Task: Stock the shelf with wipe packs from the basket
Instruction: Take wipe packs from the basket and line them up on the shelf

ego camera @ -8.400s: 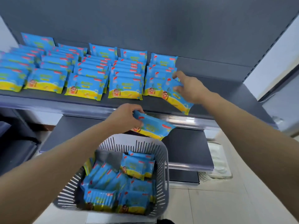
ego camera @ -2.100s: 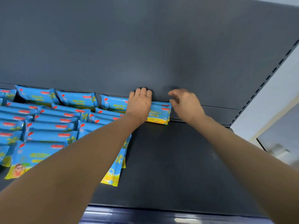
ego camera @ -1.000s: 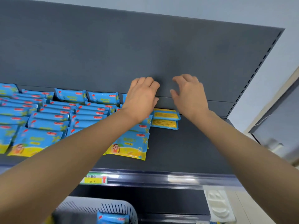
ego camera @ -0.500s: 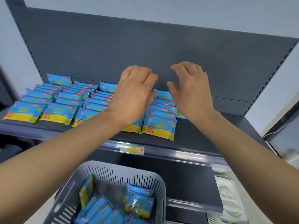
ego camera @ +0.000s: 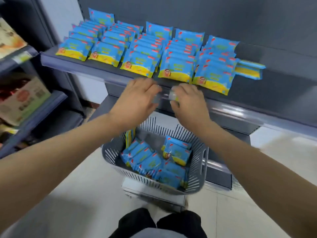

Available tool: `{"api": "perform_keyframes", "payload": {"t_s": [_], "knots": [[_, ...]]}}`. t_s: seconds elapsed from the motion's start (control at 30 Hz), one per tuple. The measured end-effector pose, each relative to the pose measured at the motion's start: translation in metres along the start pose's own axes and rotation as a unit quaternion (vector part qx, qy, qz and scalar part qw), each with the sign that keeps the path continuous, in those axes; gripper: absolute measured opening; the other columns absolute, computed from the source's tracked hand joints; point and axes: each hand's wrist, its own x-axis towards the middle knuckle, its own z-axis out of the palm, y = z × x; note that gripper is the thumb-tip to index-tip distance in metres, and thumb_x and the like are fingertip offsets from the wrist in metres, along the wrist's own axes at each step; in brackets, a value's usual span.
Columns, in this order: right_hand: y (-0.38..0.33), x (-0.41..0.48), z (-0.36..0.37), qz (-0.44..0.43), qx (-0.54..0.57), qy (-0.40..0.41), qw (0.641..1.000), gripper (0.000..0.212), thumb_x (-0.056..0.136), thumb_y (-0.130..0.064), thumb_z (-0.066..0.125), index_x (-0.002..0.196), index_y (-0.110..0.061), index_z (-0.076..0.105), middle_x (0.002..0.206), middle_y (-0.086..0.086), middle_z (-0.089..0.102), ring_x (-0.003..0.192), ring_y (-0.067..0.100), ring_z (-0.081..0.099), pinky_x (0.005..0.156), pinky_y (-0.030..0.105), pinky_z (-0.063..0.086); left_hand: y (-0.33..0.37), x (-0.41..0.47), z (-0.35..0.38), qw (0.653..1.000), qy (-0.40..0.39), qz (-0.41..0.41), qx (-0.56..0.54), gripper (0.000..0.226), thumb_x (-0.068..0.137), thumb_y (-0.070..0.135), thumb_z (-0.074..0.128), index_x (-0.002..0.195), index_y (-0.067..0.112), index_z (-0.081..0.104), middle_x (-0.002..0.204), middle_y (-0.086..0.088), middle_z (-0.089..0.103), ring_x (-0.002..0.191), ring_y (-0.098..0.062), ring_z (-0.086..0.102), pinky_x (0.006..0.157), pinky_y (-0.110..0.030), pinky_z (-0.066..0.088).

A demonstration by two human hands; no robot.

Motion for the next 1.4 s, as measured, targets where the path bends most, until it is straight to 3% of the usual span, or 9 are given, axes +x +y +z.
{"api": "perform_keyframes", "payload": {"t_s": [0.17, 0.3, 0.47, 0.7, 0.9, 1.03, 1.13, 1.27, 1.4], "knots": [[0.017, -0.034, 0.092, 0.019, -0.025, -0.208, 0.978, 0.036, 0.092, -0.019, 0.047, 0.126, -0.01, 0.049, 0.129, 0.01, 0.051, 0.119, 0.03, 0.045, 0.095, 0.04, 0.037, -0.019, -0.051, 0.078, 0.979, -0.189, -0.039, -0.069, 0.035, 0.083, 0.02, 0.062, 0.116, 0.01, 0.058, 0.114, -0.009, 0.056, 0.109, -0.028, 0.051, 0.097, -0.038, 0.033], [0.041, -0.058, 0.143, 0.093, -0.061, -0.319, 0.941, 0.029, 0.088, -0.016, 0.051, 0.116, -0.006, 0.051, 0.118, 0.014, 0.056, 0.109, 0.032, 0.052, 0.089, 0.041, 0.045, -0.023, -0.074, 0.127, 0.963, -0.248, -0.05, -0.097, 0.031, 0.086, 0.02, 0.057, 0.115, 0.01, 0.056, 0.115, -0.008, 0.055, 0.109, -0.026, 0.049, 0.095, -0.036, 0.033], [0.057, -0.082, 0.188, 0.198, -0.071, -0.407, 0.889, 0.052, 0.088, -0.021, 0.053, 0.135, -0.007, 0.036, 0.135, 0.016, 0.043, 0.124, 0.034, 0.04, 0.098, 0.046, 0.038, -0.022, -0.083, 0.168, 0.945, -0.308, -0.053, -0.099, 0.036, 0.087, 0.02, 0.058, 0.121, 0.009, 0.052, 0.124, -0.01, 0.052, 0.115, -0.028, 0.048, 0.097, -0.039, 0.037], [0.063, -0.091, 0.224, 0.247, -0.045, -0.412, 0.876, 0.066, 0.087, -0.026, 0.059, 0.14, -0.007, 0.024, 0.143, 0.016, 0.028, 0.132, 0.036, 0.028, 0.106, 0.05, 0.031, -0.018, -0.089, 0.217, 0.88, -0.442, -0.143, -0.095, 0.05, 0.089, 0.025, 0.057, 0.134, 0.012, 0.04, 0.135, -0.011, 0.045, 0.119, -0.03, 0.046, 0.094, -0.039, 0.038], [0.064, -0.09, 0.227, 0.266, -0.055, -0.443, 0.854, 0.056, 0.087, -0.019, 0.058, 0.136, -0.006, 0.037, 0.144, 0.016, 0.03, 0.131, 0.035, 0.03, 0.108, 0.051, 0.029, -0.016, -0.1, 0.251, 0.83, -0.513, -0.185, -0.116, 0.055, 0.087, 0.023, 0.062, 0.135, 0.012, 0.039, 0.14, -0.008, 0.043, 0.125, -0.029, 0.043, 0.101, -0.04, 0.037], [0.063, -0.078, 0.21, 0.275, -0.037, -0.441, 0.853, 0.048, 0.085, -0.005, 0.054, 0.131, -0.005, 0.04, 0.131, 0.015, 0.049, 0.118, 0.033, 0.05, 0.097, 0.047, 0.039, -0.011, -0.099, 0.264, 0.804, -0.547, -0.2, -0.118, 0.057, 0.087, 0.024, 0.064, 0.135, 0.007, 0.04, 0.141, -0.011, 0.042, 0.128, -0.029, 0.042, 0.101, -0.039, 0.039], [0.063, -0.069, 0.191, 0.282, -0.027, -0.411, 0.867, 0.048, 0.081, -0.003, 0.056, 0.126, -0.005, 0.04, 0.125, 0.016, 0.053, 0.114, 0.035, 0.053, 0.091, 0.045, 0.043, -0.003, -0.095, 0.271, 0.803, -0.547, -0.202, -0.125, 0.036, 0.085, 0.023, 0.065, 0.113, 0.004, 0.051, 0.126, -0.016, 0.053, 0.113, -0.031, 0.052, 0.09, -0.037, 0.044], [0.064, -0.064, 0.168, 0.265, -0.008, -0.388, 0.882, 0.046, 0.081, -0.005, 0.057, 0.124, -0.003, 0.04, 0.121, 0.019, 0.055, 0.11, 0.039, 0.056, 0.083, 0.042, 0.048, 0.008, -0.093, 0.276, 0.799, -0.544, -0.228, -0.12, 0.048, 0.083, 0.02, 0.068, 0.123, 0.003, 0.048, 0.122, -0.014, 0.055, 0.111, -0.03, 0.054, 0.085, -0.034, 0.047], [0.065, -0.062, 0.15, 0.233, -0.009, -0.364, 0.902, 0.043, 0.084, -0.003, 0.052, 0.125, -0.004, 0.04, 0.12, 0.02, 0.056, 0.108, 0.038, 0.057, 0.072, 0.035, 0.041, 0.016, -0.091, 0.273, 0.788, -0.561, -0.225, -0.115, 0.034, 0.082, 0.013, 0.066, 0.112, 0.0, 0.056, 0.116, -0.016, 0.06, 0.105, -0.029, 0.058, 0.074, -0.027, 0.045]]}}
